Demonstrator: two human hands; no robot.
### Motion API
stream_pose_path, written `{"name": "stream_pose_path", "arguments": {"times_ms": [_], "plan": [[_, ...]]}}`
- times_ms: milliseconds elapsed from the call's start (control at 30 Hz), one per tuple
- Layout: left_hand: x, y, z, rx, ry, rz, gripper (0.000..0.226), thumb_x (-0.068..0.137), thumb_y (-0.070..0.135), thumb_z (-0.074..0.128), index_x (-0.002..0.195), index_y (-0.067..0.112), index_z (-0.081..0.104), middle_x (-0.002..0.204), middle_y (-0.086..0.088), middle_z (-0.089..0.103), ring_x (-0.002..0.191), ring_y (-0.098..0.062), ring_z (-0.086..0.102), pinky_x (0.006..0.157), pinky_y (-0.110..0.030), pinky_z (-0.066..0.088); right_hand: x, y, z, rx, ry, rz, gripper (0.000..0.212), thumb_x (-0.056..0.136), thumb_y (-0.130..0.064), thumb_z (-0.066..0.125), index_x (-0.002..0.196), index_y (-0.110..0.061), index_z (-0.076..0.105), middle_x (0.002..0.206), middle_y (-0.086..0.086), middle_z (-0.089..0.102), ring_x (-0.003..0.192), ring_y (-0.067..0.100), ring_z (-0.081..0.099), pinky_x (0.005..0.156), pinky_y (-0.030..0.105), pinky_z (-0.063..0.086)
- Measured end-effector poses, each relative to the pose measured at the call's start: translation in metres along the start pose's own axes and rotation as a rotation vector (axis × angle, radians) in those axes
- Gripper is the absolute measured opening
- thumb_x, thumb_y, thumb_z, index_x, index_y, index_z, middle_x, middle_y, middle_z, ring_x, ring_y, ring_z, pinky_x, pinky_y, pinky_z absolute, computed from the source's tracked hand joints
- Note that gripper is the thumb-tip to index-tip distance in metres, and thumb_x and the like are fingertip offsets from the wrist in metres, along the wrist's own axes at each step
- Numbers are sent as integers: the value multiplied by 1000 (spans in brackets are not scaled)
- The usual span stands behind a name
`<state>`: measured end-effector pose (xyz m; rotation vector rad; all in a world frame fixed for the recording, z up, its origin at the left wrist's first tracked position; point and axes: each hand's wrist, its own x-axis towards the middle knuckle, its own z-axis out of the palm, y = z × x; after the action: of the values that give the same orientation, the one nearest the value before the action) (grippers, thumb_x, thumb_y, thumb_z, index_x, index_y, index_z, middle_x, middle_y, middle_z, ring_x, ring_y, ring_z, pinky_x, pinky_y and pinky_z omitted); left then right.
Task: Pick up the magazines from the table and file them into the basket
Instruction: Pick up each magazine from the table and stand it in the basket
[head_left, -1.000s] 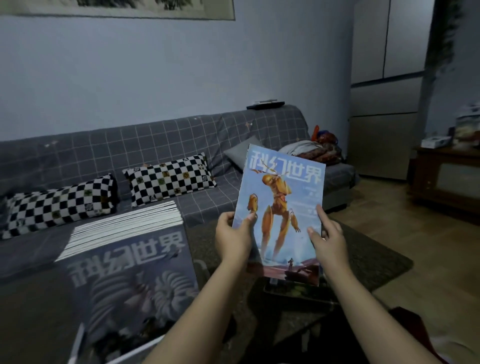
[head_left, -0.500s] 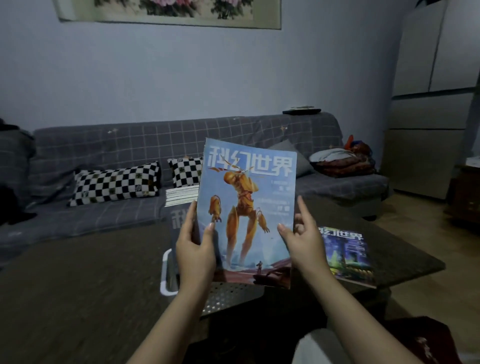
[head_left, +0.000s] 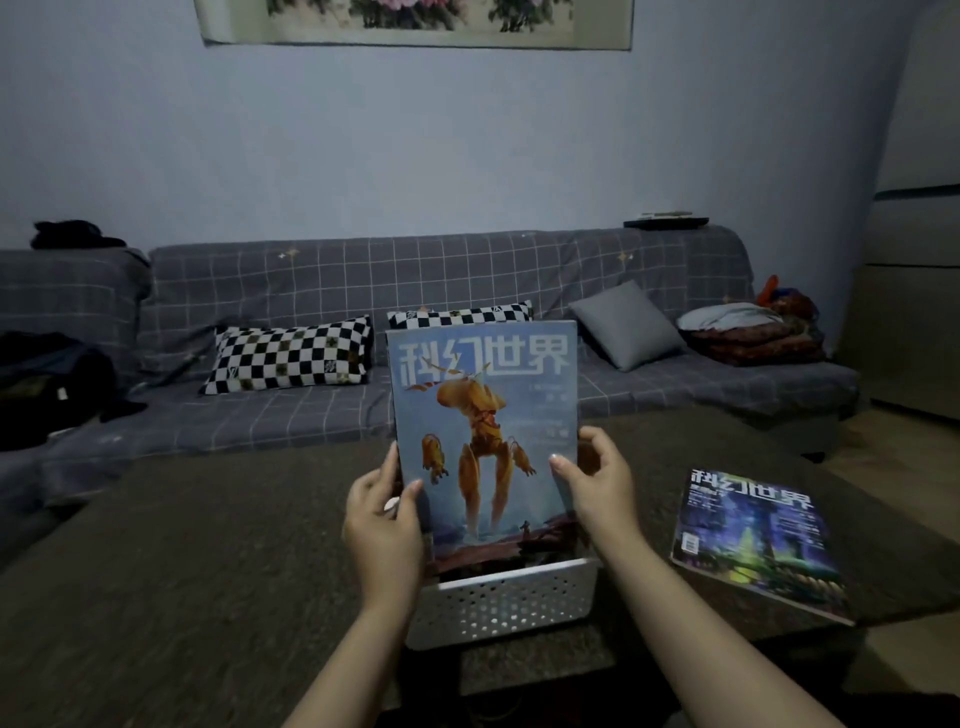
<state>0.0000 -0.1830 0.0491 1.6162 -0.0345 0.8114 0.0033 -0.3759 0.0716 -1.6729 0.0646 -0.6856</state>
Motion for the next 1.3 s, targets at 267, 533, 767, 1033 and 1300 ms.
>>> {"name": "stream_pose_path", "arguments": {"times_ms": [267, 533, 767, 1033, 1300], "plan": [[-22, -29, -1, 45, 42, -98, 42, 80, 3, 70, 119, 15, 63, 88, 10, 62, 88, -12, 61, 79, -27, 50, -20, 47, 0, -128, 64, 66, 40, 82, -9, 67, 117, -19, 50, 94, 0, 58, 89, 23, 61, 67, 31, 51], [-28, -40, -1, 131, 47, -138, 40, 80, 8, 71, 119, 15, 64, 96, 9, 59, 94, -14, 59, 84, -33, 52, -29, 60, 3, -254, 52, -6, 52, 84, -11, 66, 133, -15, 49, 108, 3, 52, 89, 8, 53, 68, 6, 38], [-25, -40, 0, 67, 78, -223, 30, 82, 13, 69, 112, 14, 68, 112, 0, 69, 96, -3, 60, 85, -33, 55, -30, 60, 9, -242, 87, -11, 48, 86, -14, 63, 132, -11, 50, 124, 3, 56, 101, 7, 49, 78, 18, 41], [-36, -24, 0, 76, 77, -184, 36, 81, 23, 71, 113, 25, 58, 116, 7, 46, 105, -9, 48, 79, -21, 45, -30, 57, 3, -183, 63, 49, 51, 87, -19, 62, 135, -14, 47, 127, 6, 51, 110, 19, 54, 87, 30, 48], [-78, 1, 39, 50, -227, 81, 22, 89, 20, 60, 109, 29, 55, 108, 12, 54, 105, 1, 51, 88, -16, 43, -44, 54, -32, -163, 88, -18, 43, 87, -19, 63, 129, -19, 54, 110, -3, 51, 96, 9, 56, 72, 6, 40]]}}
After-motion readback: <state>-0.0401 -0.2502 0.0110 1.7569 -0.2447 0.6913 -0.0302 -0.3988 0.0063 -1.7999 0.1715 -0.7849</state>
